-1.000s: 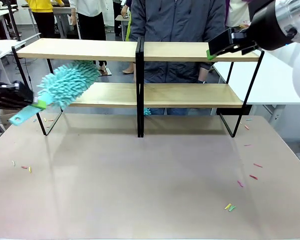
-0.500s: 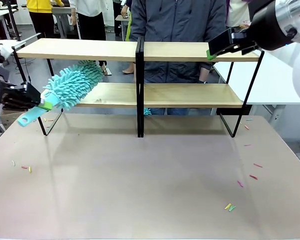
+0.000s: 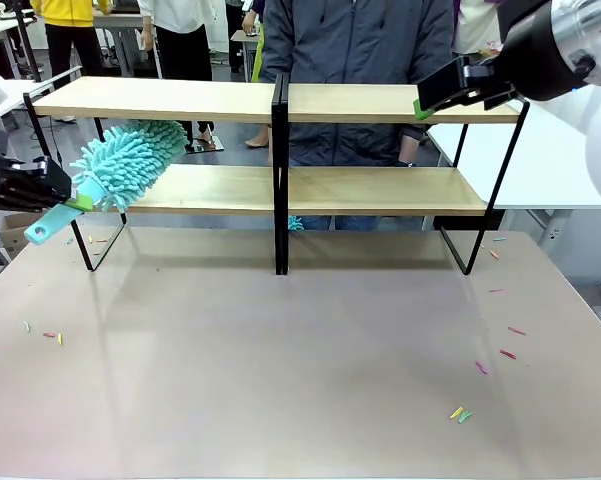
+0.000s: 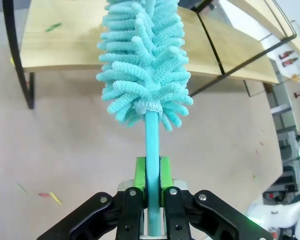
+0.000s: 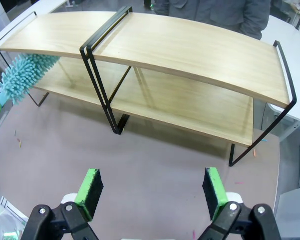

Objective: Clean the shelves.
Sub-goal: Clean another randomly selected level of the Shelf with the Duster.

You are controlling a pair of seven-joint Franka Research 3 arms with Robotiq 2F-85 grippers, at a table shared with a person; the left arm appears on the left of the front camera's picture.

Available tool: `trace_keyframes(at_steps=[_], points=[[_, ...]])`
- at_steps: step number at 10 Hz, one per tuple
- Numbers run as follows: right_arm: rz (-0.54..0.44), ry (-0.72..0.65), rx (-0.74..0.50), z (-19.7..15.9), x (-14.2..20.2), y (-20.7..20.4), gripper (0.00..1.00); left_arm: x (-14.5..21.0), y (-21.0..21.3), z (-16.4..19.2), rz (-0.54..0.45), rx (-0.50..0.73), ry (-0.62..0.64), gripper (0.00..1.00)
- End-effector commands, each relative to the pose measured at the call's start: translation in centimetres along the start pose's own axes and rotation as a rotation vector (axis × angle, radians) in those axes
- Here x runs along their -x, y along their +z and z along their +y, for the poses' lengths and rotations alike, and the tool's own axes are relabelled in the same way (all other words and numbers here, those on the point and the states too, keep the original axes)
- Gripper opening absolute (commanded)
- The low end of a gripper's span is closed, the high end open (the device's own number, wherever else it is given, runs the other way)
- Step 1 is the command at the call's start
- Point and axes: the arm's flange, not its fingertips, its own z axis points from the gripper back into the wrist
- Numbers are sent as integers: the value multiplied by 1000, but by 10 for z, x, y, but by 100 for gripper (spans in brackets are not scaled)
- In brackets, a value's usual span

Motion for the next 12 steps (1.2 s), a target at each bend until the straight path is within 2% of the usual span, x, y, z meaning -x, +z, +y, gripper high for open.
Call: trace_keyframes(at_steps=[1, 2, 3, 4, 5, 6, 8, 9, 10, 12], points=[[1, -3, -4, 0, -1, 0, 100, 34, 6, -15, -8, -113, -1, 13], [1, -3, -4, 0, -1, 0, 100, 38, 3, -20, 32, -210, 28, 13], [1, -3, -4, 0, -1, 0, 100, 43, 1, -27, 66, -231, 36, 13], [1, -3, -4, 0, -1, 0, 100, 48, 1, -33, 58, -246, 63, 13], [1, -3, -4, 0, -1, 0, 100, 52, 11, -44, 67, -274, 125, 13], [1, -3, -4, 0, -1, 0, 100, 4, -10, -23, 41, -216, 23, 13], [1, -3, -4, 0, -1, 0, 100, 4, -10, -23, 41, -216, 23, 13], [1, -3, -4, 0, -1, 0, 100, 8, -11, -32, 60, -248, 55, 13], [1, -3, -4, 0, -1, 0, 100, 11, -25, -36, 100, -263, 17, 13], [1, -3, -4, 0, -1, 0, 100, 10, -30, -31, 98, -315, 27, 13]])
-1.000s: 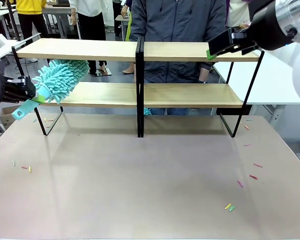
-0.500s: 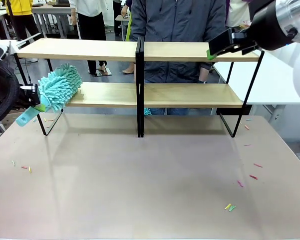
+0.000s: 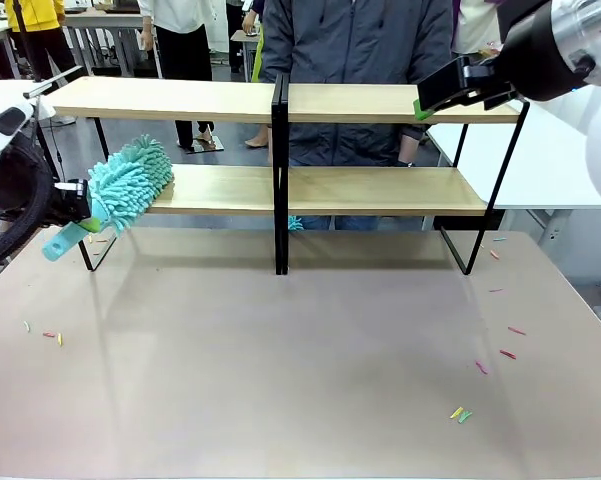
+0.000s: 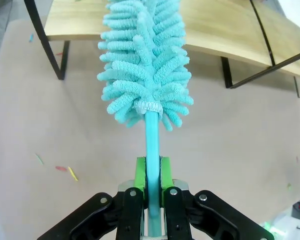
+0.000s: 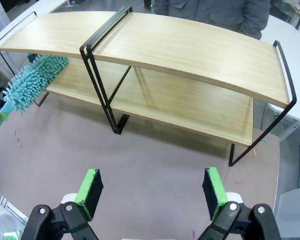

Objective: Clean the shelves.
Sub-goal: Clean another randomly selected level of the Shelf with the Duster.

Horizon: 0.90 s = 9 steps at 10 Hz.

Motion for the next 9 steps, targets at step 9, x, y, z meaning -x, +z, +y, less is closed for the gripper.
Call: trace_keyframes(at_steps=[9], points=[[1, -3, -4, 0, -1, 0, 100, 19, 26, -9, -105, -418, 131, 13]])
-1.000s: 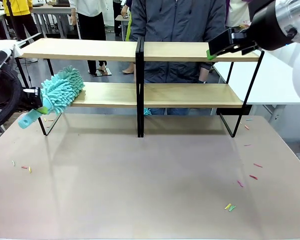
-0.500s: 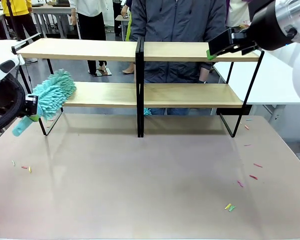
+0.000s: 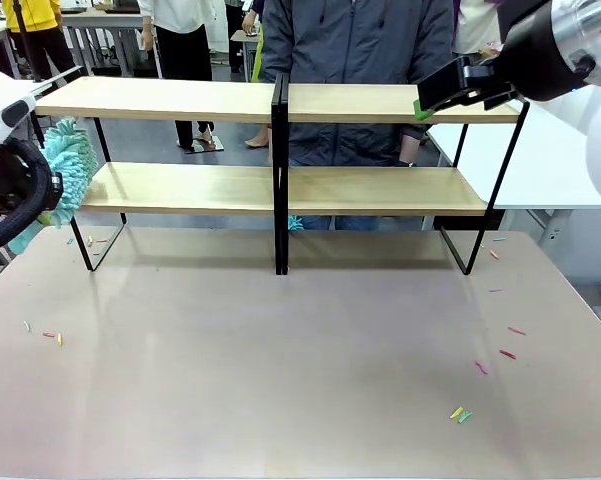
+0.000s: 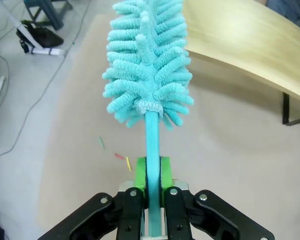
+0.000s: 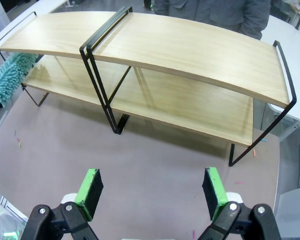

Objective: Clean the shelves.
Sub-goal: Clean another randomly selected level of the Shelf with the Duster.

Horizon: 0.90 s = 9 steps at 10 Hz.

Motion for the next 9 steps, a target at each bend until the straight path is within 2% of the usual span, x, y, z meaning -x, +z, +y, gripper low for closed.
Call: trace_keyframes(at_steps=[1, 3, 4, 5, 7, 9], points=[[1, -3, -4, 0, -1, 0, 100, 16, -4, 4, -22, -71, 14, 13], [1, -3, -4, 0, -1, 0, 100, 16, 0, 3, -29, 20, -27, 13], [1, -3, -4, 0, -1, 0, 100, 17, 4, 6, 23, 164, -136, 13], [1, -3, -4, 0, -1, 0, 100, 16, 7, 10, 60, 252, -199, 13], [1, -3, -4, 0, -1, 0, 100, 9, 16, 29, 225, 472, -377, 13], [1, -3, -4, 0, -1, 0, 100, -3, 24, 51, 284, 665, -455, 13]])
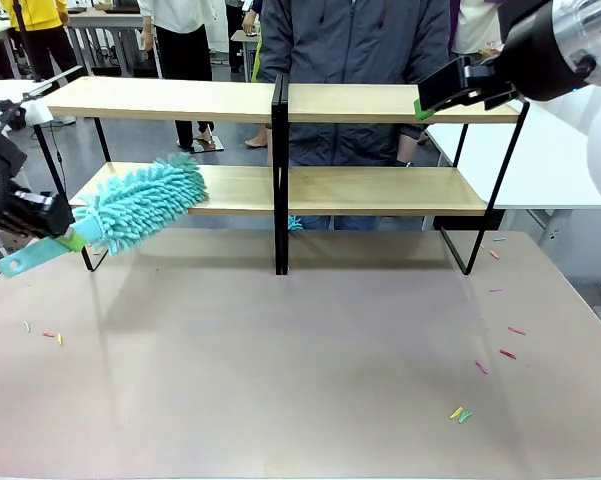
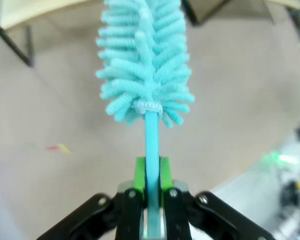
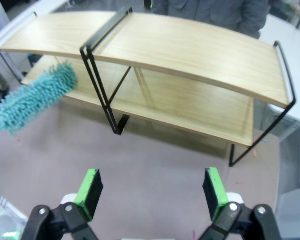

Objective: Clean the shelves.
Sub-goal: Clean another randomly selected level of the Shelf with the Duster.

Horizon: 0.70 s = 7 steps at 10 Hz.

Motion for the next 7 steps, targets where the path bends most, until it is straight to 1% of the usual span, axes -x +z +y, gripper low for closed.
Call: trace_keyframes(at_steps=[1, 2, 3, 4, 5, 6, 7], points=[[2, -3, -4, 0, -1, -1, 100, 4, 47, 16, 76, 231, -120, 13], [2, -3, -4, 0, -1, -1, 100, 10, 59, 29, 119, 351, -226, 13], [2, -3, -4, 0, -1, -1, 100, 17, 73, 43, 104, 457, -303, 13], [2, -3, -4, 0, -1, -1, 100, 26, 88, 57, 84, 612, -426, 13], [2, -3, -4, 0, -1, -1, 100, 40, 106, 74, 0, 734, -569, 13], [2, -3, -4, 0, -1, -1, 100, 48, 119, 93, -145, 770, -609, 13], [2, -3, -4, 0, -1, -1, 100, 55, 136, 115, -281, 860, -592, 13]])
